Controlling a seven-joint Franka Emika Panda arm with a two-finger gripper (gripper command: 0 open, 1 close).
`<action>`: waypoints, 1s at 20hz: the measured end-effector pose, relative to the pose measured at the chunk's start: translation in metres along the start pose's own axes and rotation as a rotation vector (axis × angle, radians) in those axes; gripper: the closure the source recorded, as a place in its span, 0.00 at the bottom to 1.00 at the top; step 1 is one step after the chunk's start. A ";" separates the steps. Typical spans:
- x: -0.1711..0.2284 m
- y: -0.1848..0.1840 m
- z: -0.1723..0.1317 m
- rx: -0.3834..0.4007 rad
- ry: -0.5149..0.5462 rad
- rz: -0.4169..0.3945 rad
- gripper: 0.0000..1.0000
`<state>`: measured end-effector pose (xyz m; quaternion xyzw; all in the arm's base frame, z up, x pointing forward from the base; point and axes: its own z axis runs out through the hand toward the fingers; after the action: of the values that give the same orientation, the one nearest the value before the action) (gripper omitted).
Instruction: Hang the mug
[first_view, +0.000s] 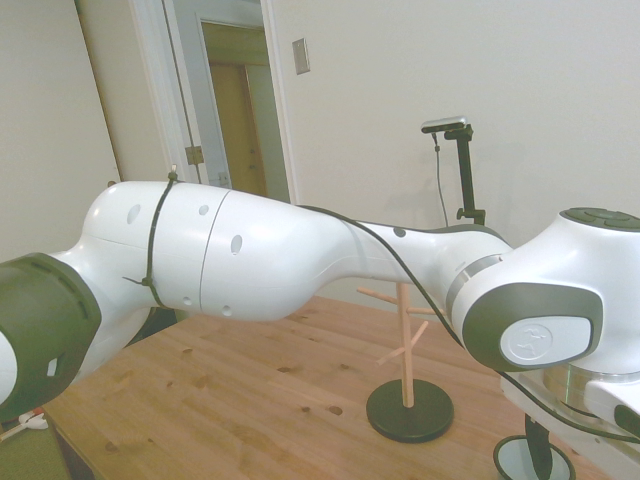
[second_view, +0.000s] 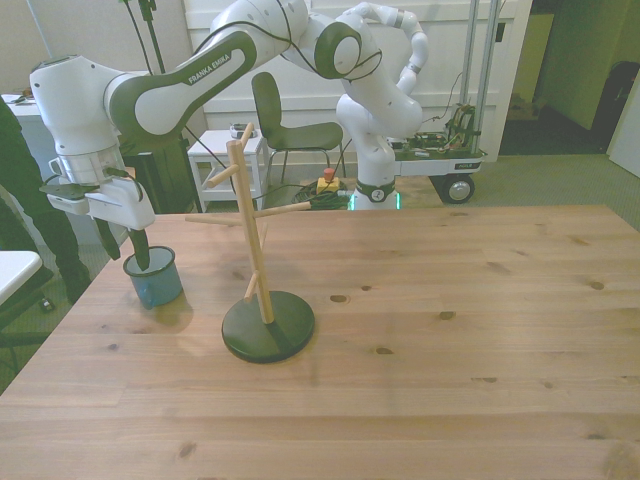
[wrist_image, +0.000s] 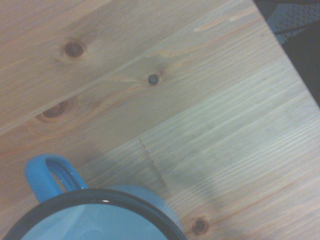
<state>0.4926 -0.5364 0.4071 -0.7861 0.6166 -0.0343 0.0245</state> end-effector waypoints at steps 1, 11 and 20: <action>0.000 0.000 0.001 -0.001 -0.001 0.000 1.00; 0.001 0.004 0.003 -0.008 -0.001 0.004 1.00; 0.002 0.006 0.003 -0.011 0.002 0.007 1.00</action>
<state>0.4873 -0.5399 0.4038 -0.7840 0.6196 -0.0314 0.0199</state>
